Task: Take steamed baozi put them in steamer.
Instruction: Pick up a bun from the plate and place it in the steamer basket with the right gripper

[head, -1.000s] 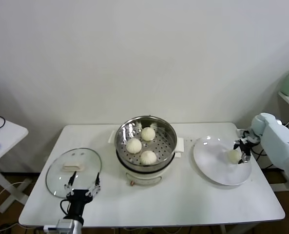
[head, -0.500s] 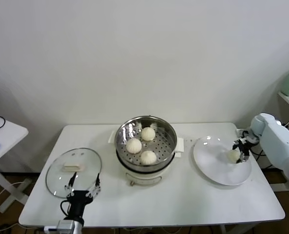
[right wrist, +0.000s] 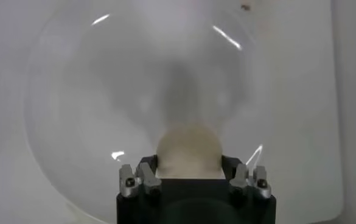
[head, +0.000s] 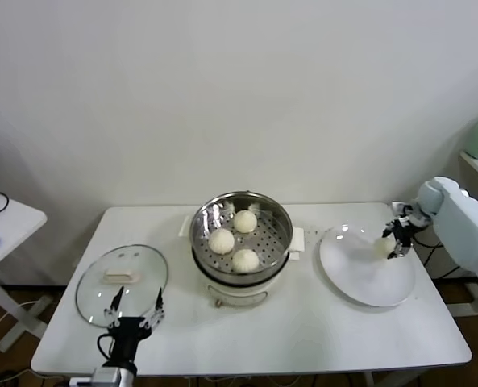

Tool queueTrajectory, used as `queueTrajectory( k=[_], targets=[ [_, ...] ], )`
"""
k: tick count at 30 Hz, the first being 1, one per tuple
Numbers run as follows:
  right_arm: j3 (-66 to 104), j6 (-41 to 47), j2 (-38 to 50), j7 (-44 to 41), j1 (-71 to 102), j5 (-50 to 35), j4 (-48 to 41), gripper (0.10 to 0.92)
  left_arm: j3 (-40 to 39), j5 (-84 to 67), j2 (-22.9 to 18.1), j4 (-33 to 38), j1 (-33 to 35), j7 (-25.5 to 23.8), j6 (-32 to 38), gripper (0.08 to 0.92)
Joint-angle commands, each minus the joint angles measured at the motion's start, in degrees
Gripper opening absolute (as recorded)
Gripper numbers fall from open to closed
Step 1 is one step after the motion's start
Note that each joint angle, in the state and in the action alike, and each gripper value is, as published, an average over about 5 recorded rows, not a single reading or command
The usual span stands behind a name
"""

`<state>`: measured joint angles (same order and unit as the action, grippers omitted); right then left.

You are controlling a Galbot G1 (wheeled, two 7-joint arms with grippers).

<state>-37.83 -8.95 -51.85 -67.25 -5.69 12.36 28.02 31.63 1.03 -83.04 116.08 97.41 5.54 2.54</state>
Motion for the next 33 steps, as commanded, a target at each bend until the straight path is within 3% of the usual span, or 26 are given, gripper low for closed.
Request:
queueTrajectory(
  k=[1, 10, 15, 24, 33],
  targets=[
    [-27.4, 9.5, 2.7, 1.5, -17.8, -34.1, 11.9, 0.687, -0.1, -0.1, 0.1, 0.5, 0.5, -0.4, 0.0, 0.823],
    [-52.1, 17.9, -2.1, 3.9, -38.0, -65.6, 20.4, 0.679, -1.2, 0.2, 0.4, 1.9, 1.3, -0.9, 0.1, 0.823],
    [-62.1, 20.0, -5.5, 5.1, -43.2, -73.8, 25.9, 0.680, -1.4, 0.2, 0.4, 2.1, 1.6, -1.2, 0.5, 0.823],
    [-68.5, 21.9, -11.1, 7.6, -44.2, -79.4, 33.9, 0.679, -2.2, 0.7, 0.5, 2.7, 2.5, -1.5, 0.8, 0.823],
    [-69.7, 22.0, -17.7, 8.6, -41.7, -80.5, 33.5, 0.679, -1.7, 0.5, 1.1, 3.1, 3.4, -1.5, 1.4, 0.823]
  ],
)
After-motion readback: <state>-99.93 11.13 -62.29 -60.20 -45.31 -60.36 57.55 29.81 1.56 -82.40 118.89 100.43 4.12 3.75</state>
